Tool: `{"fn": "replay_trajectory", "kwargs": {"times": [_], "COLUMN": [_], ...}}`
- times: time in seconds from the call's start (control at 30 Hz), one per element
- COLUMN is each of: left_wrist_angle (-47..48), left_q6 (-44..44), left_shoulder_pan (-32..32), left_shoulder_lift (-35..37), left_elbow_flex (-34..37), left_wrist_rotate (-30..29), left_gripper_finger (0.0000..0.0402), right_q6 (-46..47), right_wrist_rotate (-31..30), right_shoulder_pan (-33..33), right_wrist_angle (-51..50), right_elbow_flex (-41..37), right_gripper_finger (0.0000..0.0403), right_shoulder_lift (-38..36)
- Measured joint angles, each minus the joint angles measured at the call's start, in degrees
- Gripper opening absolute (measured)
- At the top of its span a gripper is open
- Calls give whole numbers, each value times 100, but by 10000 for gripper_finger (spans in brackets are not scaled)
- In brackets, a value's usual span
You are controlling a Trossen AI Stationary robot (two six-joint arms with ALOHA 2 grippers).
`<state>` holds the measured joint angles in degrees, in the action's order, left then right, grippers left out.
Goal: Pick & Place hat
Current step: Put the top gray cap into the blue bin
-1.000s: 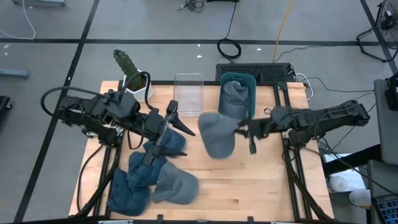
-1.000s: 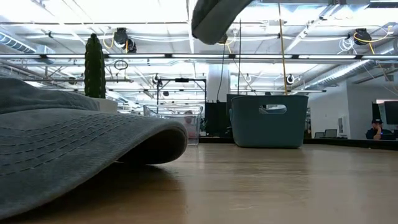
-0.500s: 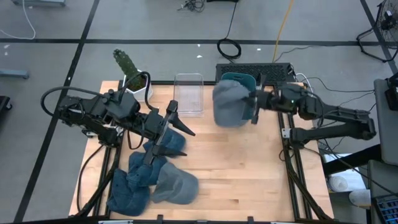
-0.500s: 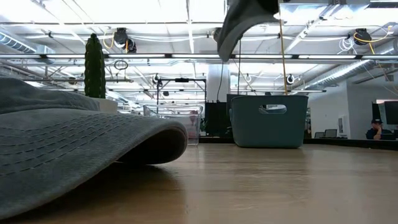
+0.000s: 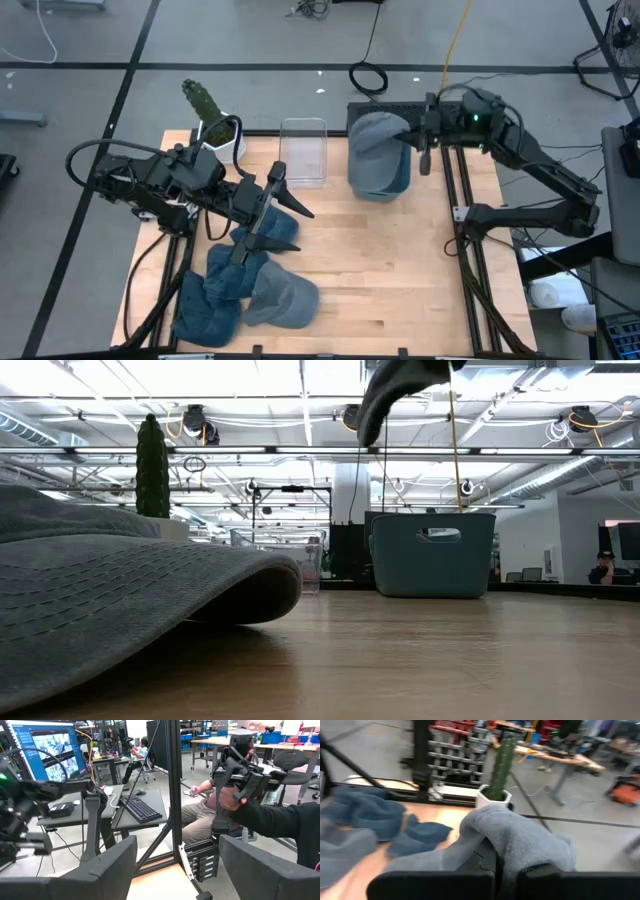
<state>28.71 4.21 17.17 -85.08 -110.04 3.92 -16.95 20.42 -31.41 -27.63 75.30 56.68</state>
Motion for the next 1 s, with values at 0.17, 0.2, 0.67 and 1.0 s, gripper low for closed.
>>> {"fn": "replay_trajectory", "kwargs": {"times": [0.17,0.2,0.67,1.0], "left_wrist_angle": [-2,-2,-4,-4], "left_q6": [2,2,2,1], "left_shoulder_pan": [0,0,0,0], "left_shoulder_lift": [0,0,-2,-2], "left_elbow_flex": [0,0,0,0], "left_wrist_rotate": [-1,0,0,0], "left_gripper_finger": [284,282,287,286], "right_q6": [195,227,122,-240], "right_wrist_rotate": [1300,1405,1391,1419], "right_shoulder_pan": [-711,-832,-1770,-2025], "right_wrist_angle": [-184,-196,-45,-59], "right_elbow_flex": [240,239,-95,-312], "right_gripper_finger": [0,0,0,0], "right_shoulder_lift": [310,374,818,724]}}
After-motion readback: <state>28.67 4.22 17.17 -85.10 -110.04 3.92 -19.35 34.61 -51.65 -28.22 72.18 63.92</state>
